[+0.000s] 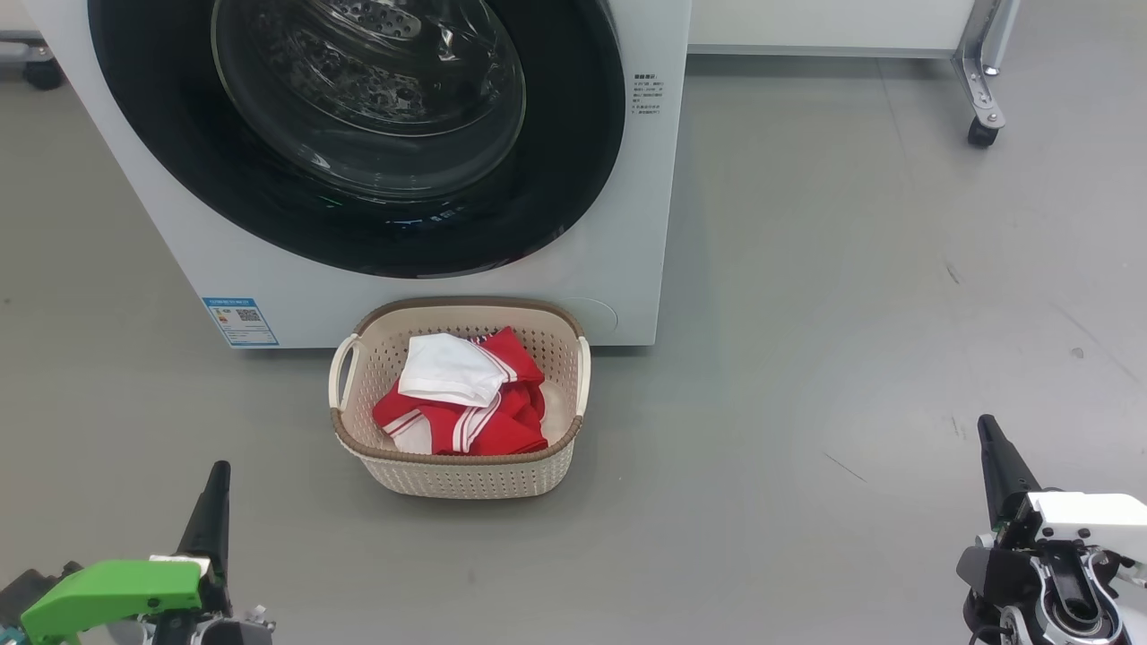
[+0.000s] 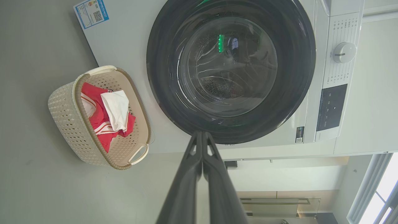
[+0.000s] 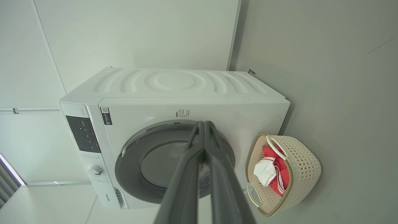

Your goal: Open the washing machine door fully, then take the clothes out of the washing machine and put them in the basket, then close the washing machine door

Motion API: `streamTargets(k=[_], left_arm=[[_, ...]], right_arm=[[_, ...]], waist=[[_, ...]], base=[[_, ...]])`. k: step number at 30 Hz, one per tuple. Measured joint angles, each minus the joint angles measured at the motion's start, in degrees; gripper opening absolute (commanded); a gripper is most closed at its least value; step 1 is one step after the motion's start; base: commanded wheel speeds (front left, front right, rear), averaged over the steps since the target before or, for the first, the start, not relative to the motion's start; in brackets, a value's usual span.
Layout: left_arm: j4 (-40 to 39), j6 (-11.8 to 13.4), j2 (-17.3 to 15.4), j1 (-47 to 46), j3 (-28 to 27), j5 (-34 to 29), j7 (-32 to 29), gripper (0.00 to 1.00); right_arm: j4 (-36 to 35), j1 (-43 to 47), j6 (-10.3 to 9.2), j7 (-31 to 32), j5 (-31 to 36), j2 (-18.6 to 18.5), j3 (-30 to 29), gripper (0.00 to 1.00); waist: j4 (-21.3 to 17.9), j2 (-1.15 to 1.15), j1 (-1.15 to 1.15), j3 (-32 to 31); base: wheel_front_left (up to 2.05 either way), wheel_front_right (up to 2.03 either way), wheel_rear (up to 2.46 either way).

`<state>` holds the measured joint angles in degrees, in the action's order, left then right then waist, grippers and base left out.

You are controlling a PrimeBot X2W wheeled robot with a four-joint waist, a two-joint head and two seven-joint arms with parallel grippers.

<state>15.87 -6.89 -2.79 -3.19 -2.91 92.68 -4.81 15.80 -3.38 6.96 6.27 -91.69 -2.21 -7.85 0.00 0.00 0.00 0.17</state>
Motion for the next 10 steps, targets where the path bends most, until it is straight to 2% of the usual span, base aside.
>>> streamTargets(k=[10], left_arm=[[-0.01,0.00,0.00,-0.01,-0.04,0.00,-0.01,0.00]], right_arm=[[0.00,0.00,0.00,0.00,0.00,0.00,0.00,0.00]], waist=[[0.00,0.00,0.00,0.00]], base=[[0.00,0.00,0.00]])
